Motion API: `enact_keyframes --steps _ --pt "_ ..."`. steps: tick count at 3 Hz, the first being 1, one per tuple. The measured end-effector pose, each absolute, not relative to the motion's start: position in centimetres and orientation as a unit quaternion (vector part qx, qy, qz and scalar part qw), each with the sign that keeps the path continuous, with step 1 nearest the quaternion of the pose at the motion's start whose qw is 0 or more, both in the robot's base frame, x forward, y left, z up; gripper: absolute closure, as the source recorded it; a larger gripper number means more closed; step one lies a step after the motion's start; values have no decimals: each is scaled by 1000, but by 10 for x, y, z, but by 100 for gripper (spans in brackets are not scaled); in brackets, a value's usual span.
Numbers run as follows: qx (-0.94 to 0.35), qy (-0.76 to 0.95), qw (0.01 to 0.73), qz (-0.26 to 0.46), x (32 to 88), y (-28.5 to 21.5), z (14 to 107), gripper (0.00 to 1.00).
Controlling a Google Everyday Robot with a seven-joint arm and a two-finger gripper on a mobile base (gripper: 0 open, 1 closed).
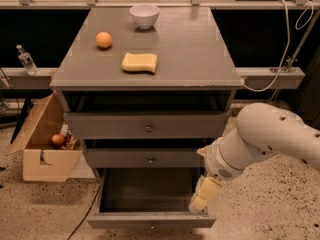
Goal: Close bottom drawer
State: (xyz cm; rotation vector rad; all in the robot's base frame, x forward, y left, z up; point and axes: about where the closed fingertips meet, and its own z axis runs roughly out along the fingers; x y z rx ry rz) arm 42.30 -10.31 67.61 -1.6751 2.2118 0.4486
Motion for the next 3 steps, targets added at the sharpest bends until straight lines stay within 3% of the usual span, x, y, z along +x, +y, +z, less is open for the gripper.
enact_keyframes --steps 1,3 --pt "-588 776 165 157 423 -103 676 0" --pt "-578 775 167 191 434 -130 561 0"
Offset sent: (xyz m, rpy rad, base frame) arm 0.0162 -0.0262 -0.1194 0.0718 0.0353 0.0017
